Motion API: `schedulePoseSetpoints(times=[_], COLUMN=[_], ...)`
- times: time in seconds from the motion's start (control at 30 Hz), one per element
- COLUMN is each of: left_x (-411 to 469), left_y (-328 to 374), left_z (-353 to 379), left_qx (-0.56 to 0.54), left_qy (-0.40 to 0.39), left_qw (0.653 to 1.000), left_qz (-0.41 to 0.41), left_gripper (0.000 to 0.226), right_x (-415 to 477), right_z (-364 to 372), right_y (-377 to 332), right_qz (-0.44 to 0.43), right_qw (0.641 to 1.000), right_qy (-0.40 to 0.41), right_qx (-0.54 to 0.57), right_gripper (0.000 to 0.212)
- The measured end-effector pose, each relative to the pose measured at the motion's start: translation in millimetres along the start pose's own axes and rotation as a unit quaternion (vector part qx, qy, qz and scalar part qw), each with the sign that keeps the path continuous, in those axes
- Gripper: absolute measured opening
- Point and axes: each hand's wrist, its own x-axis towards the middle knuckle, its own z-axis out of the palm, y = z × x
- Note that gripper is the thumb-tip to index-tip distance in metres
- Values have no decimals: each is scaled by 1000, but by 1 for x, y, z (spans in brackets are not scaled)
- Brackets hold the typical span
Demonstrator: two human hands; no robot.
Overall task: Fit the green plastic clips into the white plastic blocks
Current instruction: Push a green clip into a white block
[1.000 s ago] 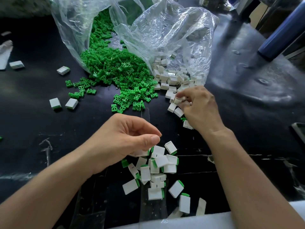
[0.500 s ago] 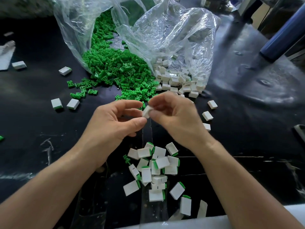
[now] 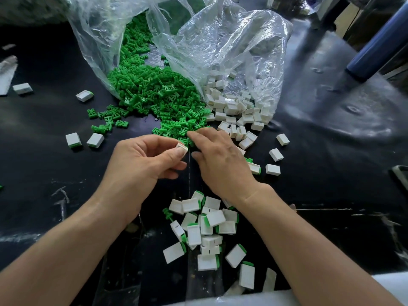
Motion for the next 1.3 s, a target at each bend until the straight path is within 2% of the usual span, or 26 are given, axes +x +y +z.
schedulePoseSetpoints(times=[0.07, 0.2, 0.53, 0.67, 0.73, 0.8, 1.07, 1.3], left_x=[-1, -1, -2, -1, -2, -1, -1, -1], left_y=[0, 0, 2, 2, 2, 2, 2, 1], left_z=[0, 0, 1, 0, 0, 0, 0, -2], left_qx=[1, 13, 14, 16, 17, 17, 27, 29], left_qy=[-7, -21, -25, -32, -34, -37, -37, -33], left_qw=[1000, 1000, 1000, 999, 999, 999, 999, 999], left_qz=[0, -3, -7, -7, -8, -8, -7, -6], left_gripper=[8, 15, 15, 14, 13, 12, 13, 14], right_x=[1, 2, 1, -1, -4, -8, -10, -11], right_z=[1, -1, -7, -19, -22, -22, -25, -27], right_y=[1, 2, 7, 4, 1, -4, -8, -8], right_qz=[-6, 24, 38, 90, 102, 89, 90, 78], right_qw=[1000, 999, 996, 965, 939, 928, 906, 916], right_qy=[7, 19, 54, 85, 66, 42, -8, -29], right_qx=[-16, 25, 62, 230, 321, 358, 413, 393], right_gripper=[35, 19, 20, 21, 17, 15, 23, 23])
